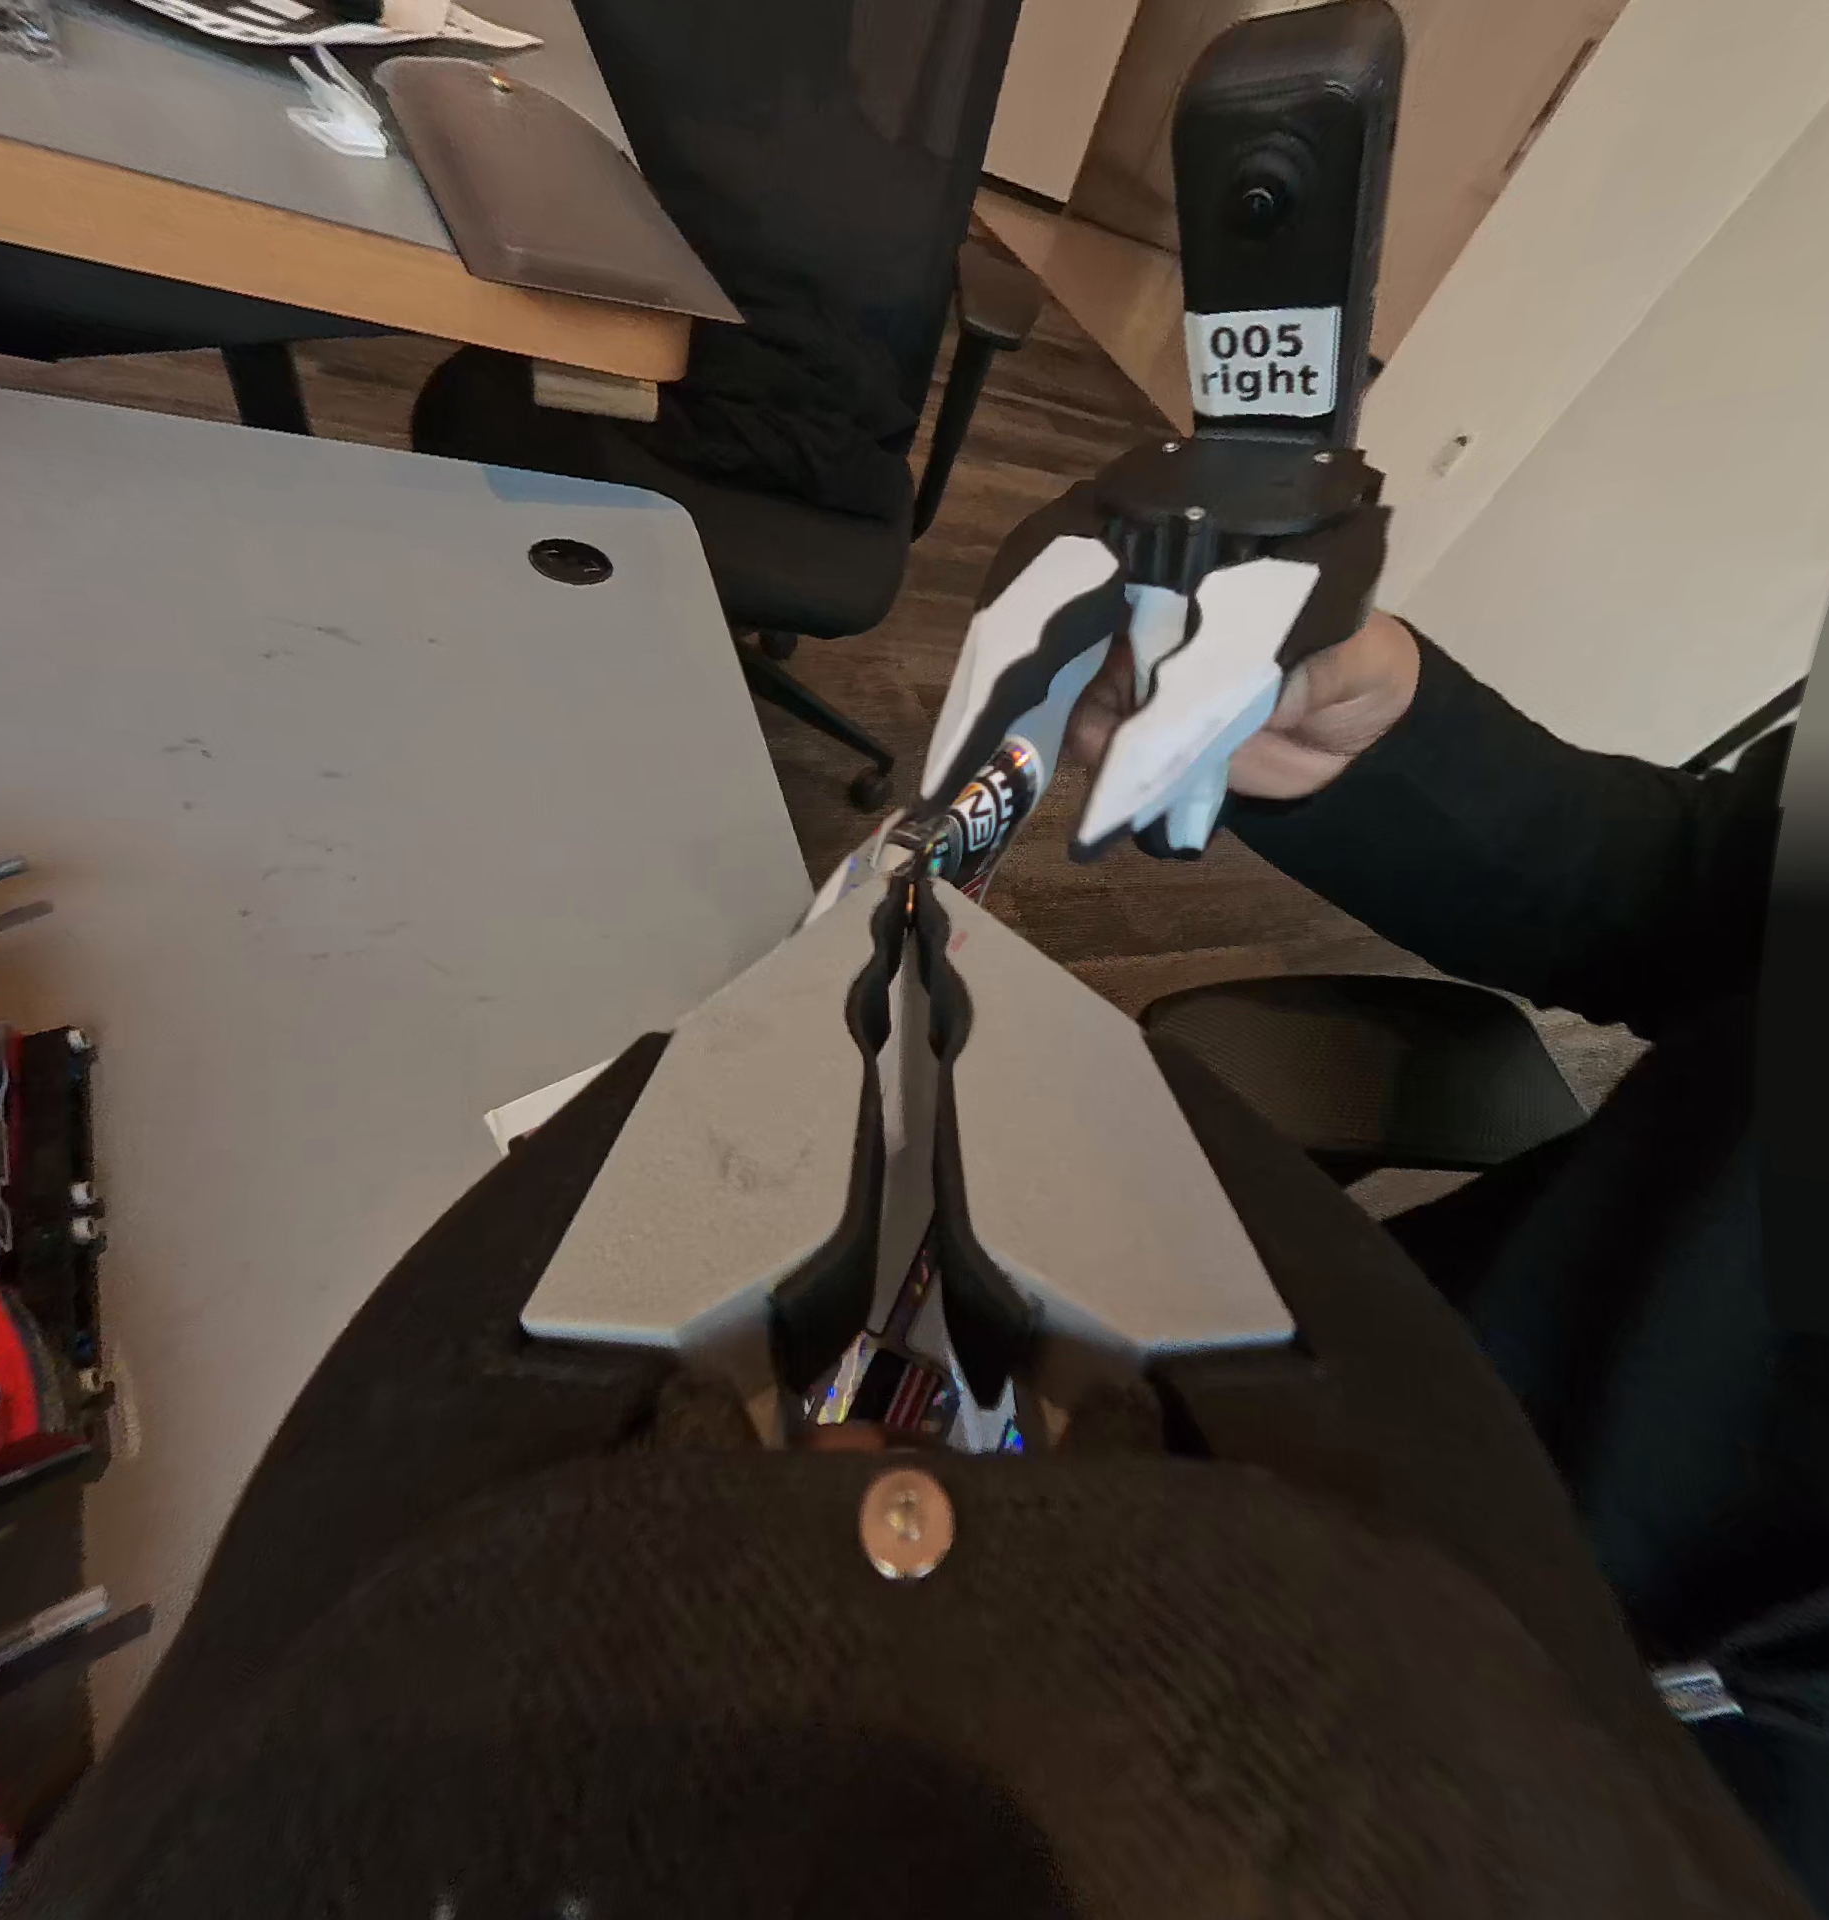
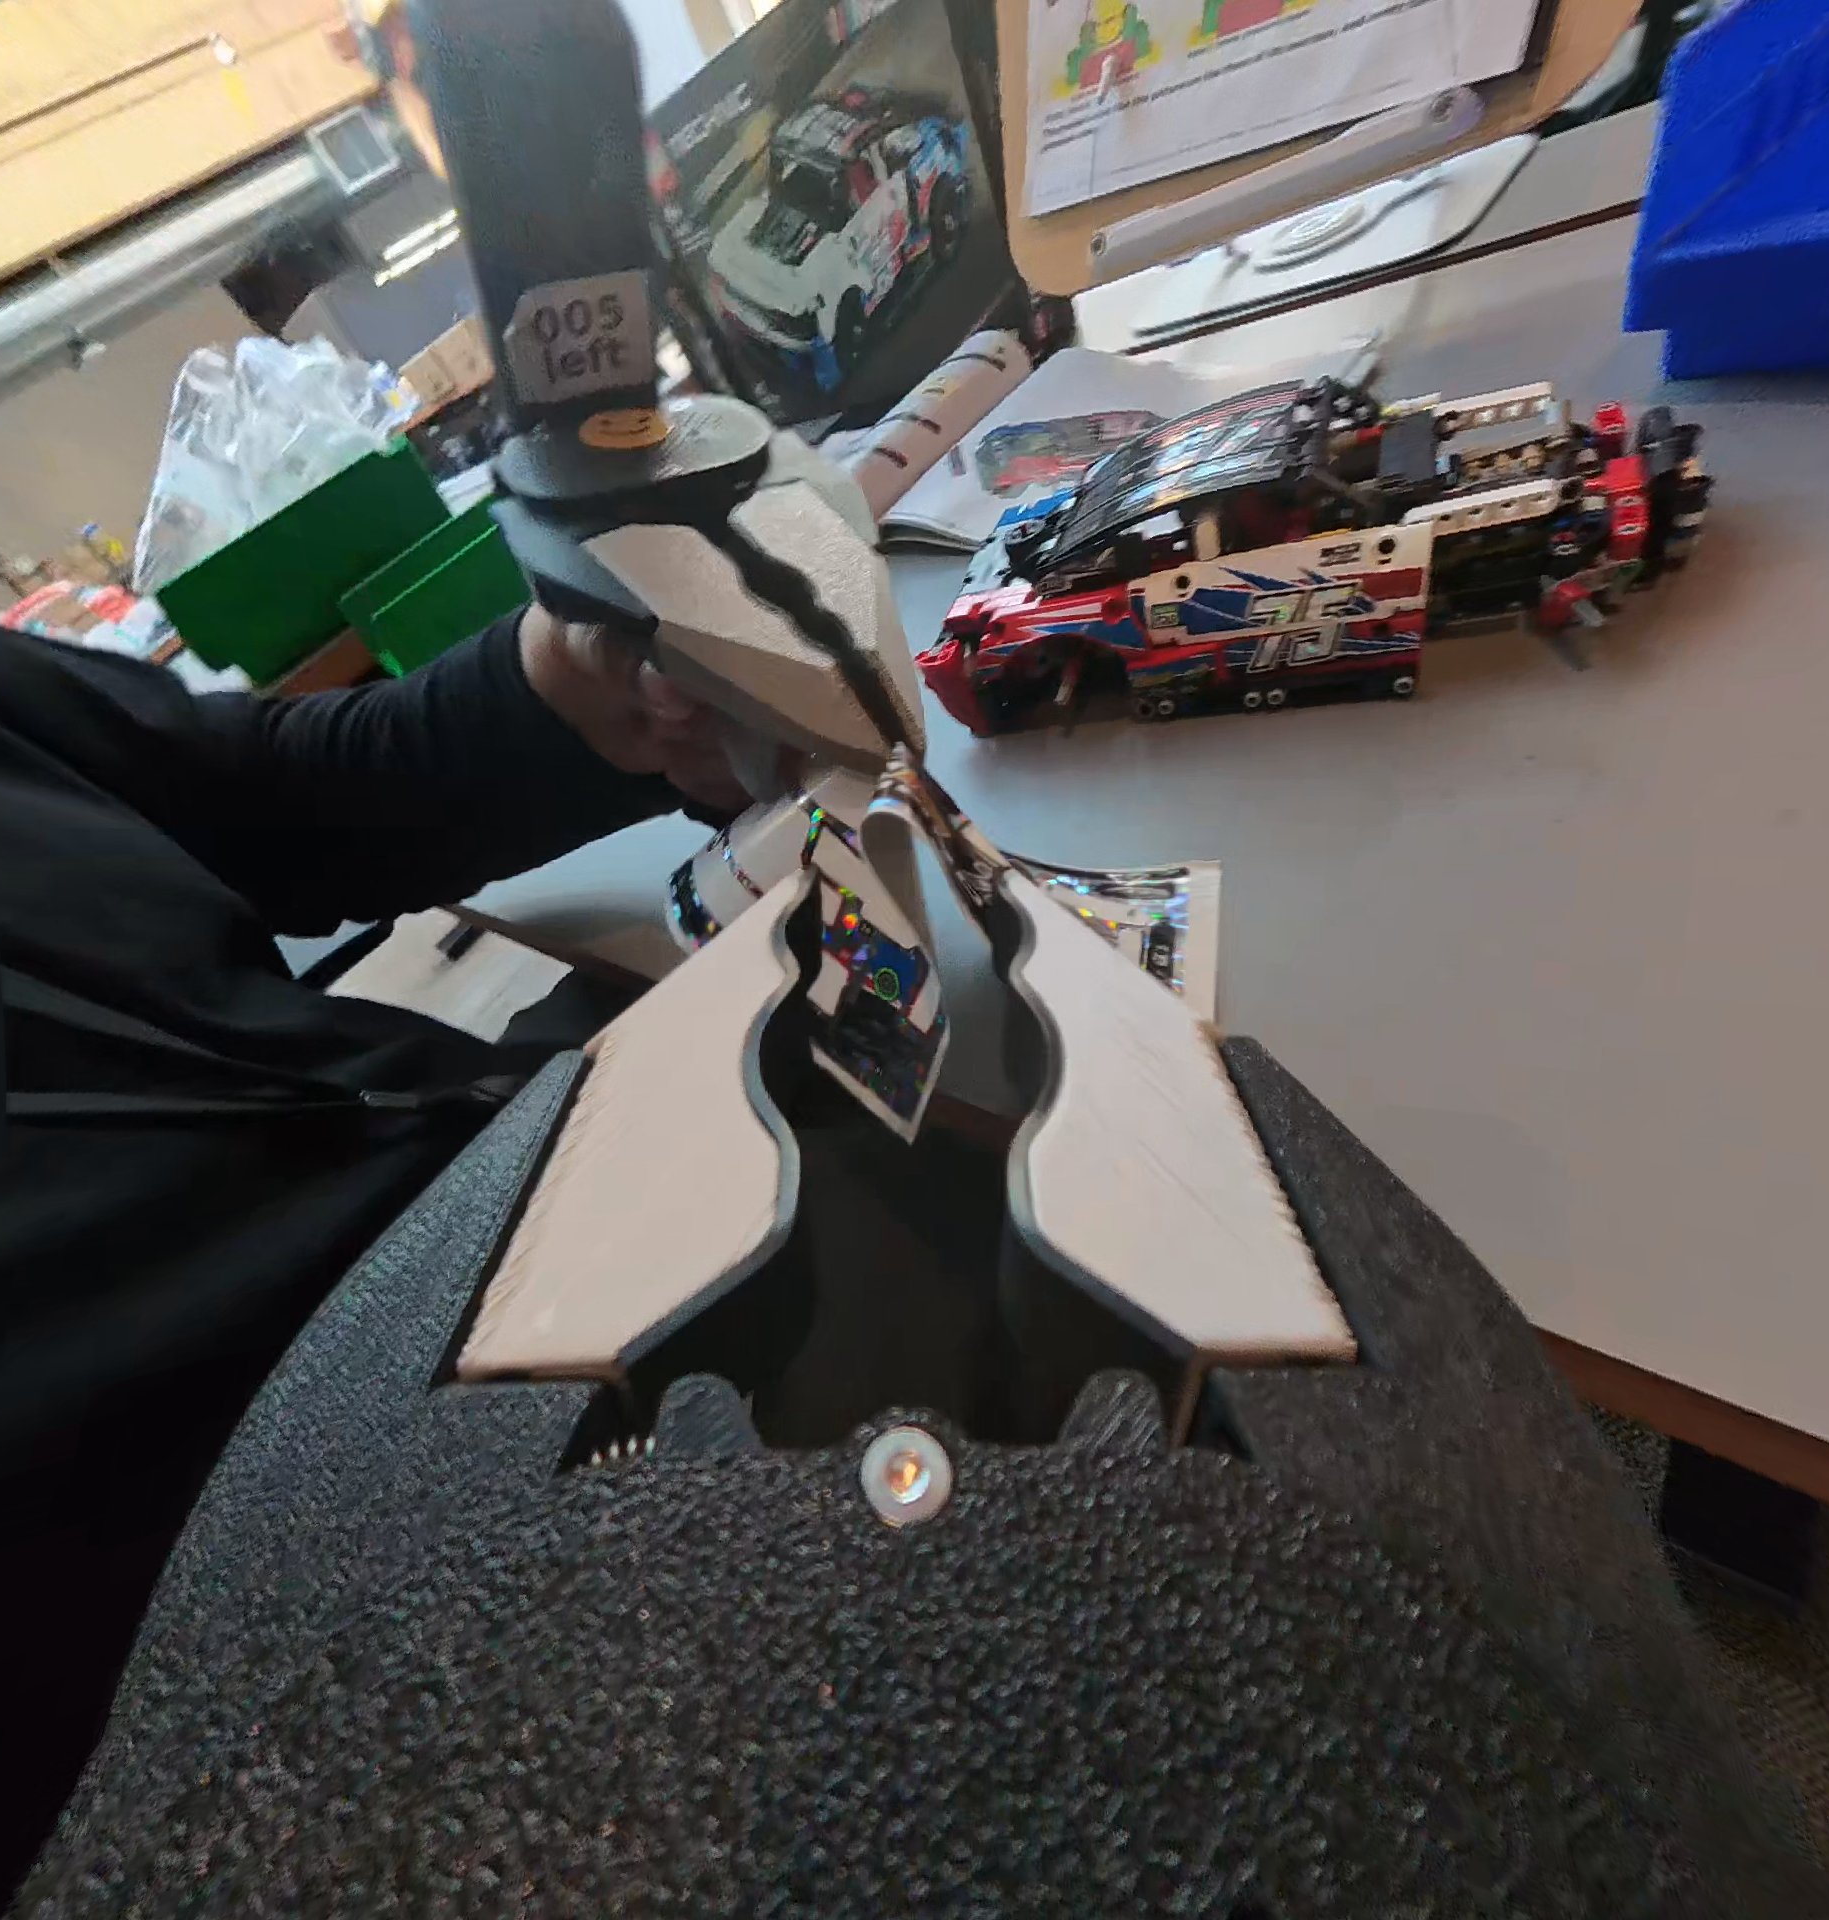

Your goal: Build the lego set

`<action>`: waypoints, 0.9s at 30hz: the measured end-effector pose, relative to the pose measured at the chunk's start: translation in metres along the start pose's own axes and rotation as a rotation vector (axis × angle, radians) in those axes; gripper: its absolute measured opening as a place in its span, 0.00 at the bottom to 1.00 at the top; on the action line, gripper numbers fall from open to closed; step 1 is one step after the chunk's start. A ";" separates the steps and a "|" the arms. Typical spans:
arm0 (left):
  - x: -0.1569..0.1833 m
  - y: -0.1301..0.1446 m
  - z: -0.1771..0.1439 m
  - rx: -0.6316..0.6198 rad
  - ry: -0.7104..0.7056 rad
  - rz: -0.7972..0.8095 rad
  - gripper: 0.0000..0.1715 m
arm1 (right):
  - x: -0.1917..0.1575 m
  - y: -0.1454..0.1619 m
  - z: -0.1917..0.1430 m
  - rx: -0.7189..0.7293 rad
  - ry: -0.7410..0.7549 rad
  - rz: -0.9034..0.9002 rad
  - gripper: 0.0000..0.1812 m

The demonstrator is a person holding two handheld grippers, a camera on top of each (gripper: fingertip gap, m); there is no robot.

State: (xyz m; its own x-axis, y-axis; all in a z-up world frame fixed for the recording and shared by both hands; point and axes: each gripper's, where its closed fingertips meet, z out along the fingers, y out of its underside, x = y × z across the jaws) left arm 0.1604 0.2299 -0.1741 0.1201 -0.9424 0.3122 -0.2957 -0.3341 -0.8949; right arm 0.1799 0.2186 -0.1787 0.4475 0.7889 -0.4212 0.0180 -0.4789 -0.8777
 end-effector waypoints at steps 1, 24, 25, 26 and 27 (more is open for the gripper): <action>0.001 -0.002 -0.001 0.011 0.001 -0.001 0.00 | 0.004 -0.003 -0.004 0.023 0.019 0.016 0.17; 0.009 -0.017 -0.008 0.085 0.006 -0.043 0.02 | -0.023 -0.019 0.019 0.056 -0.154 -0.005 0.03; 0.011 -0.016 -0.009 0.076 0.000 -0.009 0.02 | -0.022 -0.020 0.020 0.073 -0.179 0.024 0.00; 0.011 -0.015 -0.010 0.071 -0.023 0.033 0.01 | -0.021 -0.020 0.021 0.086 -0.199 0.052 0.00; 0.012 -0.014 -0.012 0.060 -0.037 0.075 0.01 | -0.021 -0.019 0.022 0.092 -0.216 0.074 0.00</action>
State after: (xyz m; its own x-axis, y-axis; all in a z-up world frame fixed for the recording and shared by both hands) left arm 0.1550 0.2228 -0.1542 0.1348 -0.9632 0.2325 -0.2479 -0.2600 -0.9333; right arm 0.1511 0.2199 -0.1578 0.2431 0.8216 -0.5156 -0.0937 -0.5091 -0.8556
